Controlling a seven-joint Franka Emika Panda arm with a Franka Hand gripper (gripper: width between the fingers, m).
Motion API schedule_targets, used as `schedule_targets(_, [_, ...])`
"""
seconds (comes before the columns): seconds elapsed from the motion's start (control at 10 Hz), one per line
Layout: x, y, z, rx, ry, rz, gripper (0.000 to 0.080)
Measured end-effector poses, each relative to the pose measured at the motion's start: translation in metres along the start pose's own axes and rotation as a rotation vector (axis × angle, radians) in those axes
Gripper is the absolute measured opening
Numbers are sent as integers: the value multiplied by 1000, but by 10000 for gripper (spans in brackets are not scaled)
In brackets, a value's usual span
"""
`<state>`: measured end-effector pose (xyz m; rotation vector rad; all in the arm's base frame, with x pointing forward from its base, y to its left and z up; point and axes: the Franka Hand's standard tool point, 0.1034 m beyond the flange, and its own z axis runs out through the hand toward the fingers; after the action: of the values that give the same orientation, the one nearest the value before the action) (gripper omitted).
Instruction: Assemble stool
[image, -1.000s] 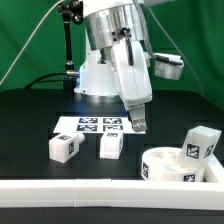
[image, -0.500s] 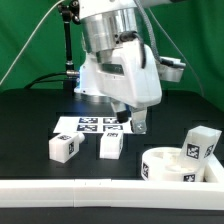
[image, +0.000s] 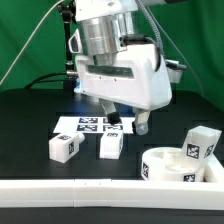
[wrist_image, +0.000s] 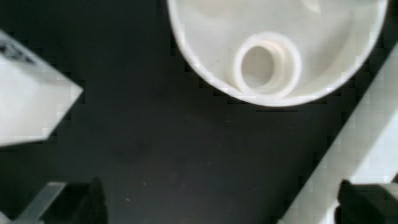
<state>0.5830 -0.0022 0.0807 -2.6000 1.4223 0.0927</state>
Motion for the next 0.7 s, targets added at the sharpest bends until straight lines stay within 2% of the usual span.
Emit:
schedule_targets(0.1, [0,1,1,-17,9,-112,648])
schedule_targets(0.2, [1,3,3,-76,42,-351,648])
schedule_targets(0.3, [0,4,5,-107,46,-479,648])
schedule_targets(0.4, [1,5,5,-118,45,-546,648])
schedule_targets(0.7, [2,6,5,-120,39,-640,648])
